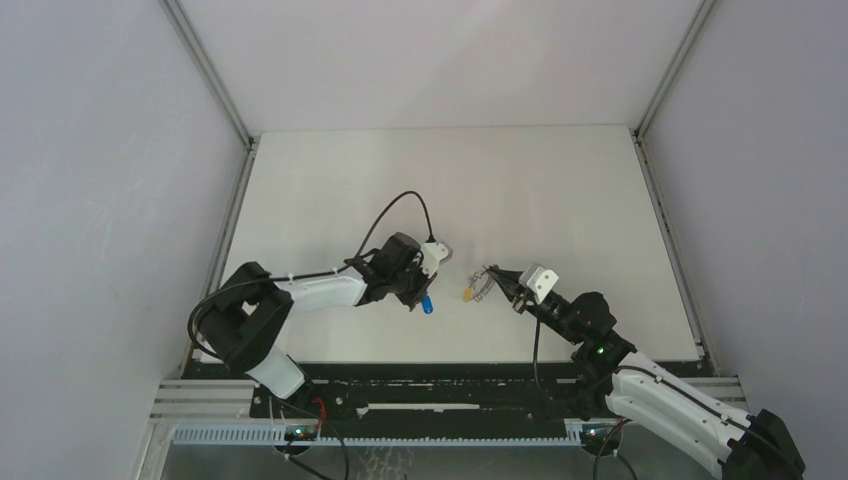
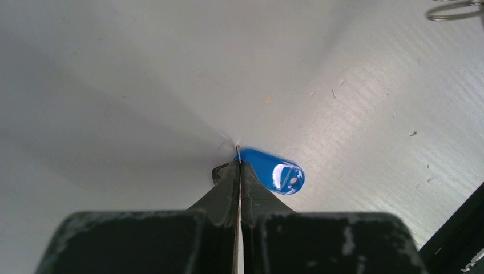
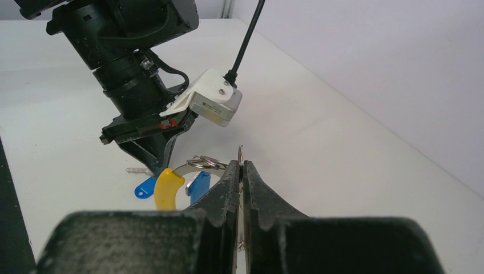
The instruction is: Put the keys on the keyring
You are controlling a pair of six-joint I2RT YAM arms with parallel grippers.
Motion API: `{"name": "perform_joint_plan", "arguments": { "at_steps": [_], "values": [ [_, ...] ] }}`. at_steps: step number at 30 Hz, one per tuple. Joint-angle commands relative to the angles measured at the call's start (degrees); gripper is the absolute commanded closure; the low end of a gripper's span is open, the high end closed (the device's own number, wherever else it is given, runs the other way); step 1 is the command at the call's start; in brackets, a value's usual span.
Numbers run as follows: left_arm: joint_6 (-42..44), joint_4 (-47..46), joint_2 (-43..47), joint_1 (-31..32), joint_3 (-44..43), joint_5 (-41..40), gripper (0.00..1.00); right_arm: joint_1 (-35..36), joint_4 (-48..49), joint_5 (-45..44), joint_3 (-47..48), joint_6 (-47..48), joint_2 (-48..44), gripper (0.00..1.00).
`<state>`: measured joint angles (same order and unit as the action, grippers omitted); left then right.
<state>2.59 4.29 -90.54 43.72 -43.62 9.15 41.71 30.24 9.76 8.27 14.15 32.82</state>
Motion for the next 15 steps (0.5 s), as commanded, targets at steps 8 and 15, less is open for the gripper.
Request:
{"name": "perform_joint_plan", "arguments": {
  "at_steps": [8, 15],
  "values": [
    [4.96, 4.31, 12.75, 0.34, -0.24, -3.29, 1.0, 0.62, 0.83, 6.63, 3.3, -0.04, 1.45, 1.0],
    [8.65, 14.02, 22.07, 2.67, -4.31, -5.54, 1.0, 1.2, -1.13, 13.09, 5.6, 1.42, 2.08, 1.0]
  ]
}}
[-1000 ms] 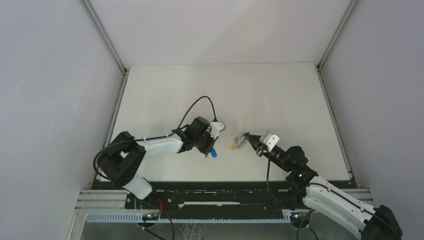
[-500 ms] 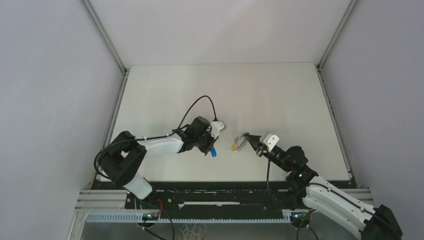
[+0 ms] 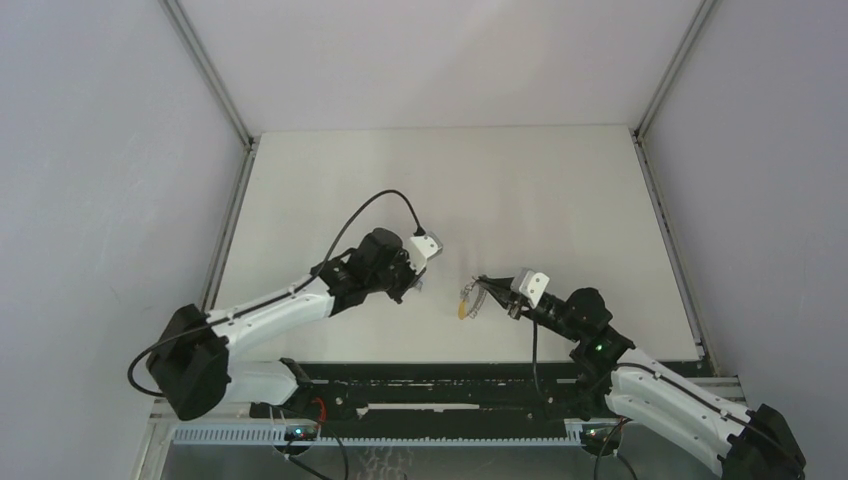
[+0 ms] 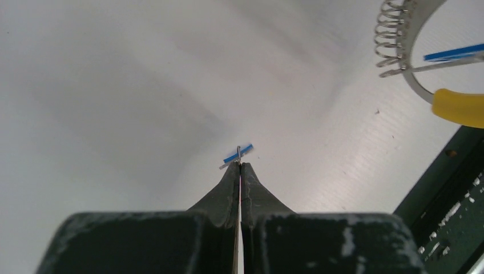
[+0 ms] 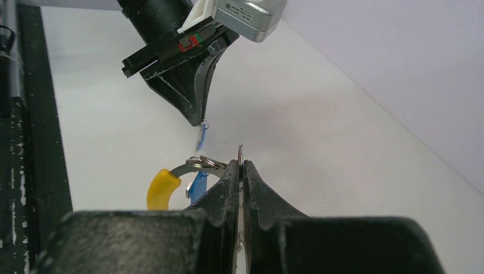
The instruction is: Put the keys on the keyring
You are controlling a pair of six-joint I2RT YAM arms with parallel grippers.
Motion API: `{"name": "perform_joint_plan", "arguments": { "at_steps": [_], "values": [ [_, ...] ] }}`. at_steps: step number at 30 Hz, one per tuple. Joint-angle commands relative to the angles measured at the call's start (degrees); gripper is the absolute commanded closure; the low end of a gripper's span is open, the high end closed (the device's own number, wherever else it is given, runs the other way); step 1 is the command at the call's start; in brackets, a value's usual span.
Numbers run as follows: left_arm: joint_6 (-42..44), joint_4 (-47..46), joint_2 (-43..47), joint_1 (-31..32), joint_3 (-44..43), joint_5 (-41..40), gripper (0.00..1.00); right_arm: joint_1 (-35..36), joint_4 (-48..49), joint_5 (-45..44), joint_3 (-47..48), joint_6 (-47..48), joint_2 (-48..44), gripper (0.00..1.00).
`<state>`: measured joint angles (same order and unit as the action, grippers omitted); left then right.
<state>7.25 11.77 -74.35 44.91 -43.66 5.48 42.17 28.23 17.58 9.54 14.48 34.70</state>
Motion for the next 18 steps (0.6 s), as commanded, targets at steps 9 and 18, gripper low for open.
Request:
{"name": "perform_joint_plan", "arguments": {
  "at_steps": [9, 18],
  "values": [
    [12.47, 20.35, 17.45, 3.06, -10.97, 1.54, 1.0, 3.59, -5.14, 12.78, 10.5, 5.3, 4.2, 1.0],
    [25.95, 27.33, 24.02, 5.04, -13.09, 4.92, 1.0, 4.56, -3.86, 17.01, 13.32, 7.62, 7.41, 1.0]
  ]
}}
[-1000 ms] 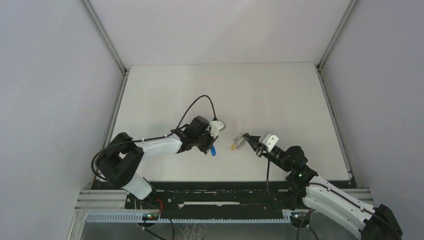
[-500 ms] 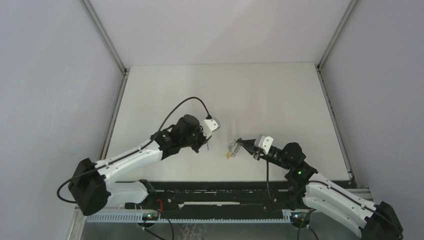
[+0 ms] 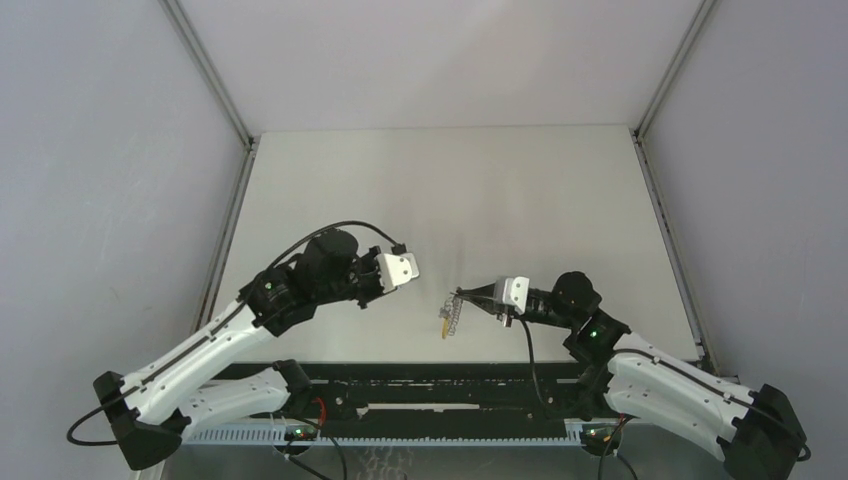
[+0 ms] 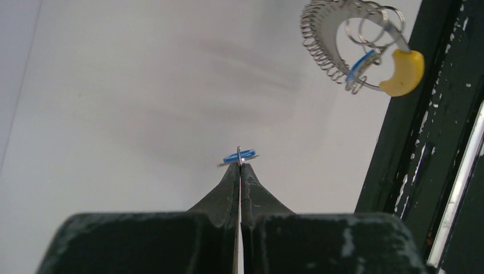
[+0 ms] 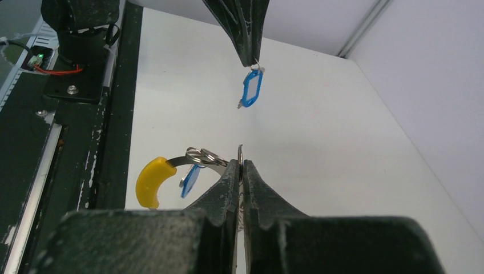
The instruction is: Put the keys on the keyring
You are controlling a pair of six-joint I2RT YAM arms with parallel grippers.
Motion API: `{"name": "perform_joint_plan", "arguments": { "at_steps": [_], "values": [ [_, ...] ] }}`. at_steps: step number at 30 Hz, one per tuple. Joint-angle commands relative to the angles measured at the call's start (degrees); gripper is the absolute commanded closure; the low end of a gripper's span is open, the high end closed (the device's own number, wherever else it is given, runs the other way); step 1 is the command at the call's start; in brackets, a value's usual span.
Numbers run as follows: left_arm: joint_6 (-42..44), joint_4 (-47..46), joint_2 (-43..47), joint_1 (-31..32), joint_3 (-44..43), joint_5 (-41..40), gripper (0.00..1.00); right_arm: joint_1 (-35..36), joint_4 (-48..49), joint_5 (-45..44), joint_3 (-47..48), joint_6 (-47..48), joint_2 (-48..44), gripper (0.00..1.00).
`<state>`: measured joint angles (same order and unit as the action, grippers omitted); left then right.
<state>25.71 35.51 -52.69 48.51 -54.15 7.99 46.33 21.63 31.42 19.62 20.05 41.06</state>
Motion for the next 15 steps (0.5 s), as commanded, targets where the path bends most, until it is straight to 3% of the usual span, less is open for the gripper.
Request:
{"name": "perform_joint_plan", "arguments": {
  "at_steps": [1, 8, 15],
  "values": [
    [7.92, 3.4, 2.75, 1.9, -2.32, 2.64, 1.0, 0.53, 3.51, 4.08, 3.3, 2.58, 1.92, 1.0],
    [9.53, 2.75, 3.7, 5.24, 0.36, 0.64, 1.0, 1.62, 8.56, 10.1, 3.4, 9.77, 7.75, 1.0],
    [9.87, 0.44, 4.66, 6.35, 2.88, 1.04, 1.0, 0.8, 4.45, 15.65, 8.9, 13.78, 13.53, 1.0]
  ]
}}
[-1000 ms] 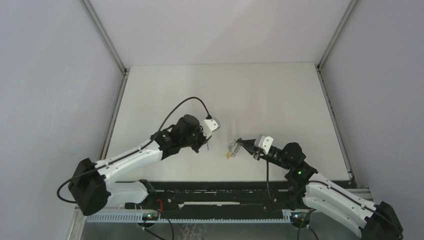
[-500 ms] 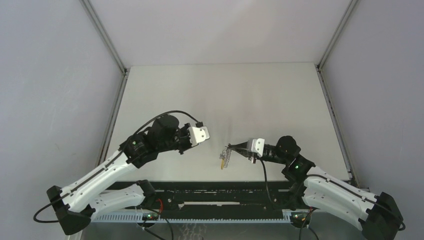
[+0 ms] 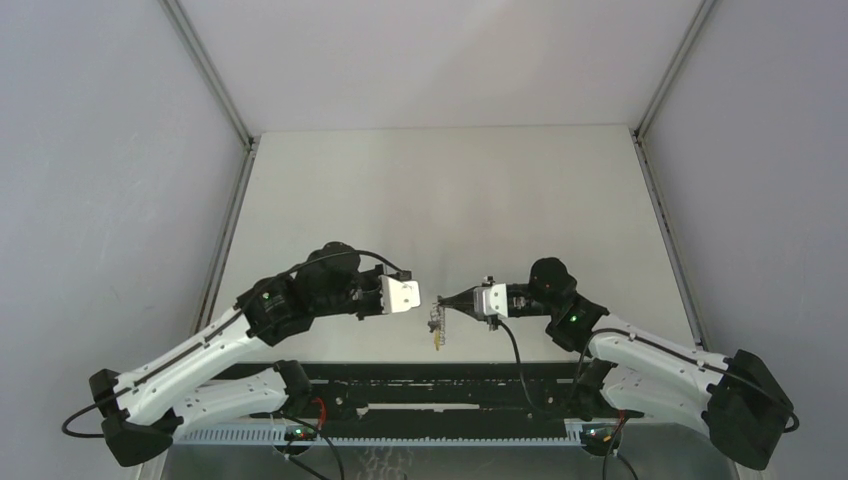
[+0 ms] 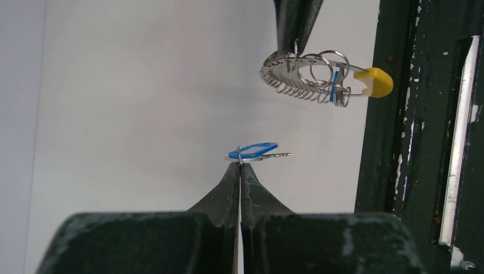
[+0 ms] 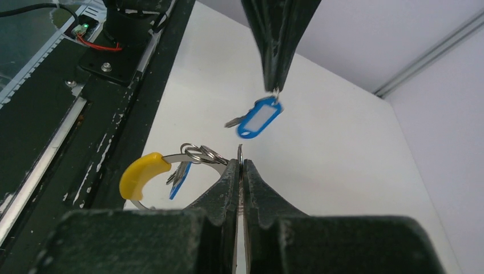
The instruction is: Put the keys on the keyring
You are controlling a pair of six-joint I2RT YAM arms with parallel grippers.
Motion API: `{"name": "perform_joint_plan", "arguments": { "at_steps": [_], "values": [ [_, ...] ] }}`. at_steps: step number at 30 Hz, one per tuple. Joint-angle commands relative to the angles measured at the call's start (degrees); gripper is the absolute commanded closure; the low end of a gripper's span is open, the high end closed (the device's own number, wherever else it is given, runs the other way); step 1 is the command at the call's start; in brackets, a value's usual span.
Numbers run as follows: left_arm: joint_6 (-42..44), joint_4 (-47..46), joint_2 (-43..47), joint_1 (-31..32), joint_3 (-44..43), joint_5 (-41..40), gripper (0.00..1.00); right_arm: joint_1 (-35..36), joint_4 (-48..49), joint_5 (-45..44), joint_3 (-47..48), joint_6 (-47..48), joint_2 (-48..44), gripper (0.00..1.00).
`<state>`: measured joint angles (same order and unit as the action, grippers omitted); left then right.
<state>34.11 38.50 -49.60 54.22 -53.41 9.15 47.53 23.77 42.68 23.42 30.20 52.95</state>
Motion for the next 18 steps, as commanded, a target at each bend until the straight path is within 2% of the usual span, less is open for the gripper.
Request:
{"name": "perform_joint_plan", "arguments": {
  "at_steps": [1, 18],
  "values": [
    [1.49, -2.88, 1.88, 0.77, 2.51, 0.09, 1.0, -0.56, 2.75, 4.54, 5.4, 3.49, 2.33, 1.0],
    [1.44, -5.83, 2.49, 2.56, 5.08, -1.99, 1.0, 0.37, 4.68, 4.19, 10.42, 2.4, 10.92, 1.0]
  ]
}}
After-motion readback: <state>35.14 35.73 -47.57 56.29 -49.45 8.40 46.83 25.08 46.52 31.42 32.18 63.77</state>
